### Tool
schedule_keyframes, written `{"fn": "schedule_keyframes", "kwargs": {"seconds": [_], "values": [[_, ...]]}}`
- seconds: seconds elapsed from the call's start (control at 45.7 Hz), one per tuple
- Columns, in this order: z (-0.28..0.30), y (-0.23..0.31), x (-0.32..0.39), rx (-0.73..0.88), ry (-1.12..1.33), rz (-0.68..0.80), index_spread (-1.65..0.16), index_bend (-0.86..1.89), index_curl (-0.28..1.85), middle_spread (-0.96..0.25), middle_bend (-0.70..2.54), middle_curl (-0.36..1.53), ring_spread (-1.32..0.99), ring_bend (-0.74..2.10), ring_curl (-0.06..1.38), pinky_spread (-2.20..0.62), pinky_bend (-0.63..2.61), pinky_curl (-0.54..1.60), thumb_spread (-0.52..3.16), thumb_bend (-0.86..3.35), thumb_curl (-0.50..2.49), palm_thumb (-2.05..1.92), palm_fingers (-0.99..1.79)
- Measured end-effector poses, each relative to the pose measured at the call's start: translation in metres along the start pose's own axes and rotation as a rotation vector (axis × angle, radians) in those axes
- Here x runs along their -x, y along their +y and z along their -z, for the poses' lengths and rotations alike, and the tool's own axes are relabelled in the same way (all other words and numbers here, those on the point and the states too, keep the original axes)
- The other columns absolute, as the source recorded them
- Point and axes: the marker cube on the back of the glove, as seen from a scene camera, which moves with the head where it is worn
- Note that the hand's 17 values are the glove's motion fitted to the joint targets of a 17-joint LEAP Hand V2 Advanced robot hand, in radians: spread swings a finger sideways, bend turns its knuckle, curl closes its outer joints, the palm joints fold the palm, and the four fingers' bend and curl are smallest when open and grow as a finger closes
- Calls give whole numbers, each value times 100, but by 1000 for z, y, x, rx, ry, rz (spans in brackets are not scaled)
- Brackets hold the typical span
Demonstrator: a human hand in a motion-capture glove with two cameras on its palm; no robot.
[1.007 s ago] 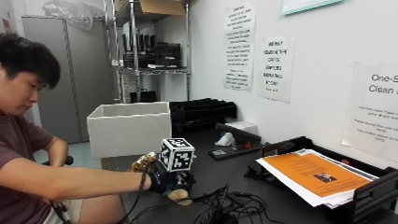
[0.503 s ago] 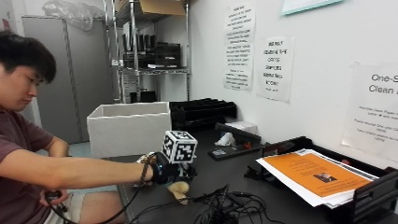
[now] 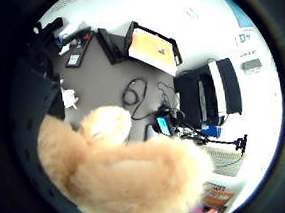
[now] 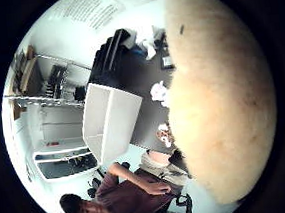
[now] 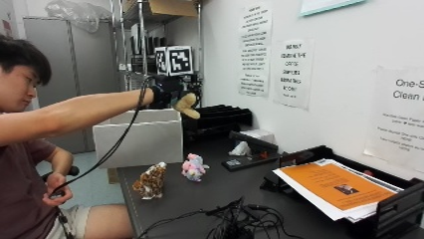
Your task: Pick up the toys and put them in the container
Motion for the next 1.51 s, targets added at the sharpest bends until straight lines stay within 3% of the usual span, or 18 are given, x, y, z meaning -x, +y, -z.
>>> {"fn": "schedule_keyframes", "kwargs": {"seconds": [0.306,0.613,0.832,0.963,1.073,1.182,1.226,1.248,1.27,1.335,1.51], "values": [[36,-12,101,-31,33,119,-35,101,96,-23,114,91,-52,111,74,-28,107,56,70,3,89,61,52],[9,-40,317,-18,-34,423,-34,102,103,-22,117,93,-50,114,77,-27,111,57,69,0,96,61,50],[-18,-48,412,-112,-178,646,-34,100,106,-22,118,94,-50,115,79,-27,112,57,68,0,100,62,53],[-37,-56,432,-38,-94,657,-34,100,107,-21,120,94,-49,115,79,-27,113,57,67,-1,102,62,56],[-55,-56,427,118,108,764,-34,98,107,-21,118,93,-48,115,80,-27,114,57,67,-2,103,60,54],[-68,-60,426,279,99,531,-32,71,102,-23,102,88,-45,118,80,-27,118,57,80,-4,97,51,25],[-73,-60,427,371,82,468,-31,61,98,-23,91,83,-40,106,78,-22,121,59,93,-9,90,36,-6],[-75,-60,428,401,71,448,-28,45,93,-19,75,78,-34,96,77,-17,127,61,96,-12,85,27,-44],[-76,-61,428,418,63,433,-26,37,90,-16,64,75,-30,88,75,-14,130,60,99,-12,82,22,-57],[-76,-61,425,405,69,436,-22,16,78,-6,41,66,-20,64,67,-7,131,56,105,-11,74,10,-68],[-57,-57,397,348,79,415,-15,2,55,6,12,51,-4,34,53,3,117,49,114,-4,61,-1,-48]]}}
